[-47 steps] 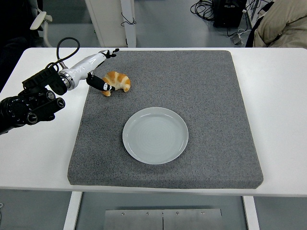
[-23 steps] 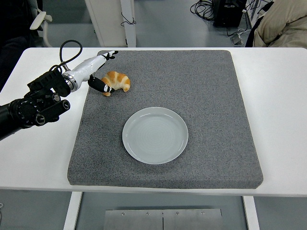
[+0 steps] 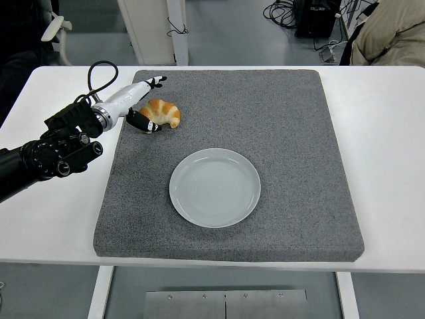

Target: Place the bread on the plate

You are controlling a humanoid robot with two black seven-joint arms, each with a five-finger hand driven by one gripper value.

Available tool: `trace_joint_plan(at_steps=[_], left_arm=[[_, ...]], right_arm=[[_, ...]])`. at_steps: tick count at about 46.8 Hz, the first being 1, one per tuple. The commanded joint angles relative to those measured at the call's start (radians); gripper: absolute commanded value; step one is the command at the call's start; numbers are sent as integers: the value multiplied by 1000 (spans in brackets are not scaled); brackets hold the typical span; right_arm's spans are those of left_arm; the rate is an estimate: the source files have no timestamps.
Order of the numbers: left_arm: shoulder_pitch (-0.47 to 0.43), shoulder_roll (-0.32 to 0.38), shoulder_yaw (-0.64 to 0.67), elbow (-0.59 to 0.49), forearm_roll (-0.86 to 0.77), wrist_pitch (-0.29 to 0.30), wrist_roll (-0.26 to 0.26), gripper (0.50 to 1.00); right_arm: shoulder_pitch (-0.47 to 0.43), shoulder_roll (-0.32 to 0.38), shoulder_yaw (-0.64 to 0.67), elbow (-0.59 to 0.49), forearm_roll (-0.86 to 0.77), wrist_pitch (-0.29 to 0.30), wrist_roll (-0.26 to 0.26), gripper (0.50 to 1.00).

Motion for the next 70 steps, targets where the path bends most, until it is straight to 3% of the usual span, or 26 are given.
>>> trace_joint_plan(at_steps=[1, 20, 37, 51, 60, 70], left_arm=[[0, -3, 0, 0, 0, -2, 0, 813], [7, -18, 18, 40, -2, -3, 0, 749], [-6, -15, 24, 43, -14, -3, 0, 651], [-85, 5, 21, 41, -41, -51, -14, 645], [-125, 44, 20, 29, -40, -52, -39, 577], [-177, 80, 6, 28, -40, -63, -74, 583]], right_arm=[[0, 0, 0, 0, 0, 0, 0, 1000], [0, 0, 0, 0, 0, 0, 0, 1000], [0, 0, 0, 0, 0, 0, -1, 1000], [0, 0, 0, 0, 0, 0, 0, 1000], [0, 0, 0, 0, 0, 0, 0, 1000], [0, 0, 0, 0, 0, 0, -1, 1000]])
